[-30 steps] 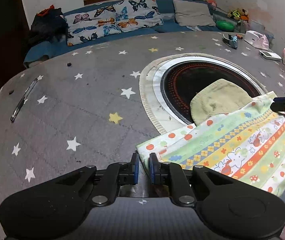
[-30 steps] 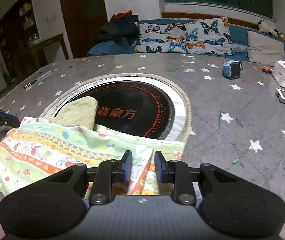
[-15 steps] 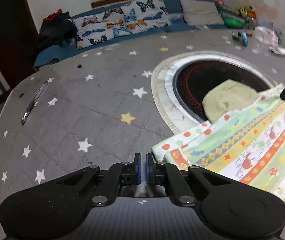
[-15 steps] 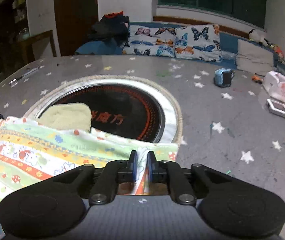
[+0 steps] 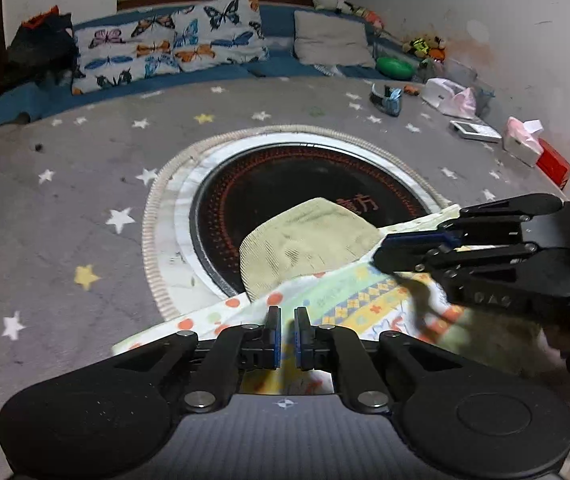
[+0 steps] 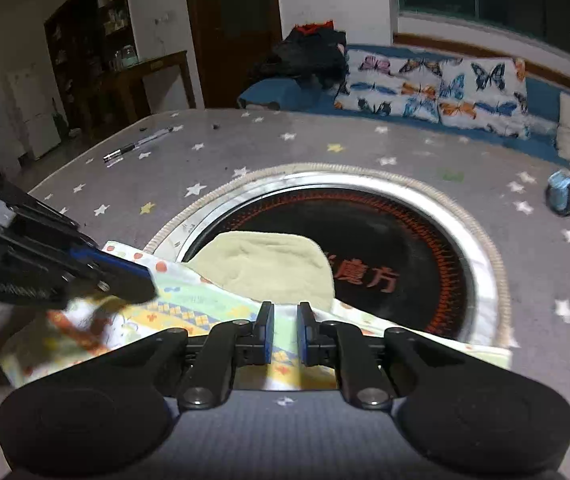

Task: Fold clothes

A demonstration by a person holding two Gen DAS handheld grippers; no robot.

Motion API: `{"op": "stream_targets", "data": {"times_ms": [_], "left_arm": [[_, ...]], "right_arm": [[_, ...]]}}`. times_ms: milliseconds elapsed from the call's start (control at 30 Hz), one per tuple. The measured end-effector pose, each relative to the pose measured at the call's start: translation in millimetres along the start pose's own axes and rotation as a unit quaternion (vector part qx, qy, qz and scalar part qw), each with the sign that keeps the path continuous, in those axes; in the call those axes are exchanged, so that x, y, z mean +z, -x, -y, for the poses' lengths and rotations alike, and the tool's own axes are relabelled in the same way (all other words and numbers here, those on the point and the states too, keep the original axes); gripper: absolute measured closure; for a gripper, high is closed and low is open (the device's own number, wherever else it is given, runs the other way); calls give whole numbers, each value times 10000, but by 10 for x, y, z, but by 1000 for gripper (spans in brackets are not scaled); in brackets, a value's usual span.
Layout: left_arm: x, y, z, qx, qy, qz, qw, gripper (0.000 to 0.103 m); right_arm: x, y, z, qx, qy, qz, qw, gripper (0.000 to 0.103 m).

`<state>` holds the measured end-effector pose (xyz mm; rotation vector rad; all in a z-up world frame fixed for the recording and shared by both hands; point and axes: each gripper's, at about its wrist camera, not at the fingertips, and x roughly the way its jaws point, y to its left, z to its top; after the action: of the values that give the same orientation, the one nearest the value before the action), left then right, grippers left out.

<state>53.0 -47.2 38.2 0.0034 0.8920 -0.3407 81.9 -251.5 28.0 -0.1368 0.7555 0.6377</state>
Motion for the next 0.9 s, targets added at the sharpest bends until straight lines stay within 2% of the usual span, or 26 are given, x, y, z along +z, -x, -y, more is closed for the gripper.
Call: {"op": "stream_targets", "data": {"times_ms": [133,433,700,900], "left_arm": [[46,-41,-85,-19,245,26,9997,95],[-86,131,67,-229,222,144,9994,95],[-416,457,324,-443,-76,321,9985,95],[-743,618,381,-413,-99,383,9984,95]], "right_arm": [[-19,-98,33,-41,-64,23,10000,92],[-96,208,-150,350,169,70,9992,88],[-298,484,-500,675,698,-97,9952,88],[-504,612,-741,691,952,-85,9930,88]]}}
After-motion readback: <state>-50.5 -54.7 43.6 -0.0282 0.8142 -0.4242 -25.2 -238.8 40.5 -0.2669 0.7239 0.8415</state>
